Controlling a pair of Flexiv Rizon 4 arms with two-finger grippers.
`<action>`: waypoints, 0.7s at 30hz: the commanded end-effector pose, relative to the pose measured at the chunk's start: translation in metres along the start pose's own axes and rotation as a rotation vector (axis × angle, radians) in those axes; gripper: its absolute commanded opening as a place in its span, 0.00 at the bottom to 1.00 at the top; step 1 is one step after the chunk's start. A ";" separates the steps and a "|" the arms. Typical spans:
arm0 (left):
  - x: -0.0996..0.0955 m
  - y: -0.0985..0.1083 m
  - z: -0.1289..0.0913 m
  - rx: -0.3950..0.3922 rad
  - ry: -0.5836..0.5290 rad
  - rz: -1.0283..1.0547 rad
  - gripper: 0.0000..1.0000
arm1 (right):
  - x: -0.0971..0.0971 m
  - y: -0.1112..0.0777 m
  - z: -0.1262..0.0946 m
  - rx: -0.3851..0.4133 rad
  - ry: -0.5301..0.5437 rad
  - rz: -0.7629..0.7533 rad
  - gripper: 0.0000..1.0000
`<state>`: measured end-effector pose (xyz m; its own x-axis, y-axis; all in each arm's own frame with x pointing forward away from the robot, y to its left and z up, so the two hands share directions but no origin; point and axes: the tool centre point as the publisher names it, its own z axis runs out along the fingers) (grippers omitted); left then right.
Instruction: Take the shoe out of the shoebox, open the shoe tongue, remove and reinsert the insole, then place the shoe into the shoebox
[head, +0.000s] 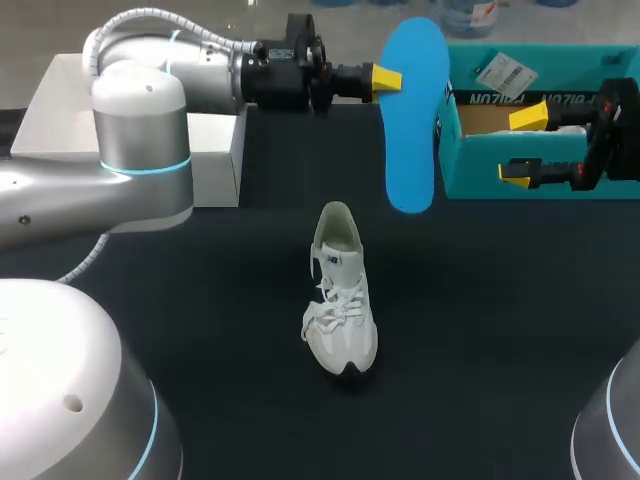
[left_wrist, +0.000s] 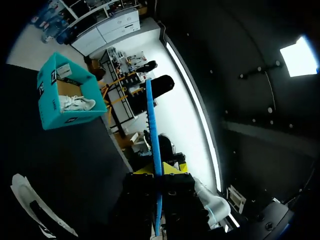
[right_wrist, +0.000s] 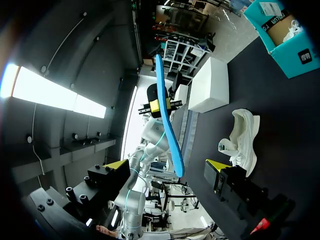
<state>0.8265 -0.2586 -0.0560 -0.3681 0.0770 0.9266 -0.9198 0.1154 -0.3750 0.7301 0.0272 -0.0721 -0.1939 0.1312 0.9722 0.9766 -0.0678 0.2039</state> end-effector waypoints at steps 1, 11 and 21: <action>-0.007 0.000 0.000 -0.008 0.005 -0.115 0.00 | 0.000 -0.001 0.001 -0.003 -0.003 0.001 1.00; -0.016 0.000 -0.001 0.011 0.000 -0.141 0.00 | 0.015 0.006 0.007 -0.010 -0.159 0.051 1.00; -0.026 -0.002 0.002 0.009 -0.036 -0.196 0.00 | 0.058 0.025 0.034 -0.008 -0.624 0.209 1.00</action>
<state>0.8368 -0.2600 -0.0779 -0.1906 0.0380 0.9809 -0.9753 0.1063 -0.1936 0.7444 0.0556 -0.0330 -0.0416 0.3649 0.9301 0.9878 -0.1249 0.0931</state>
